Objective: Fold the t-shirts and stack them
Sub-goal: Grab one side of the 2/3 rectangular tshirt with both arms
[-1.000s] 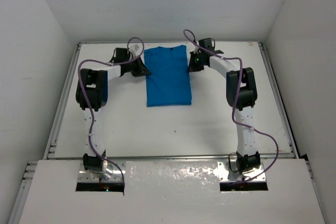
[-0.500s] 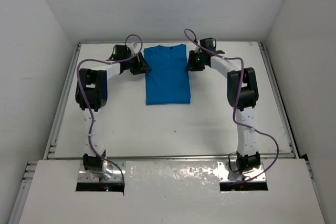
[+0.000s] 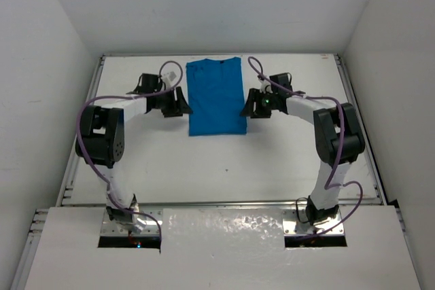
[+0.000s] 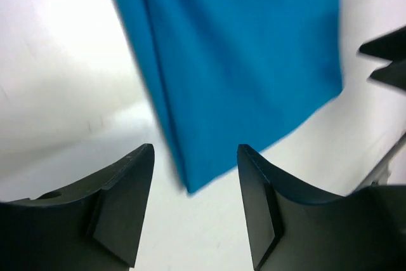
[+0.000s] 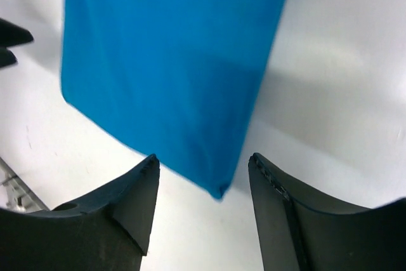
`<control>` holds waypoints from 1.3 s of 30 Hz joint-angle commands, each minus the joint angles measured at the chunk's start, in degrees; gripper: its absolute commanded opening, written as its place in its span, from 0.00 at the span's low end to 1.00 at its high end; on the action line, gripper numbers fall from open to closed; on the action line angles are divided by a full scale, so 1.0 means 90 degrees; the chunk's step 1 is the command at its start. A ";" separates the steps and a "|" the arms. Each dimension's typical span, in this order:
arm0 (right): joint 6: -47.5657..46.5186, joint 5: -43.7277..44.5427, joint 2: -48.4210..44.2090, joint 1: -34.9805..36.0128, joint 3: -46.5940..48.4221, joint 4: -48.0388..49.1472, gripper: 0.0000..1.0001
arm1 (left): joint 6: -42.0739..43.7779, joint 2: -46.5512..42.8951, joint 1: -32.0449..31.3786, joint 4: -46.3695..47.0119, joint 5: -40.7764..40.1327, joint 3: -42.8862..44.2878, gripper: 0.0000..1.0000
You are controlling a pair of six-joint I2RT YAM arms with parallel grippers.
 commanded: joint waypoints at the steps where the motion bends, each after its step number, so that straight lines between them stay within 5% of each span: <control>1: 0.0013 -0.0066 -0.0505 0.0019 -0.0464 0.0371 0.58 | 0.0446 -0.0348 -0.0059 -0.0164 0.0343 -0.0553 0.53; 17: 0.0403 -0.0134 0.0149 0.0253 -0.0748 0.0742 0.63 | 0.0261 0.0530 -0.0137 0.0393 0.0753 -0.0545 0.59; 39: 0.0227 0.0823 -0.0232 0.0654 -0.1285 0.0029 0.54 | 0.0290 0.0326 -0.0332 0.0305 0.0294 -0.1482 0.58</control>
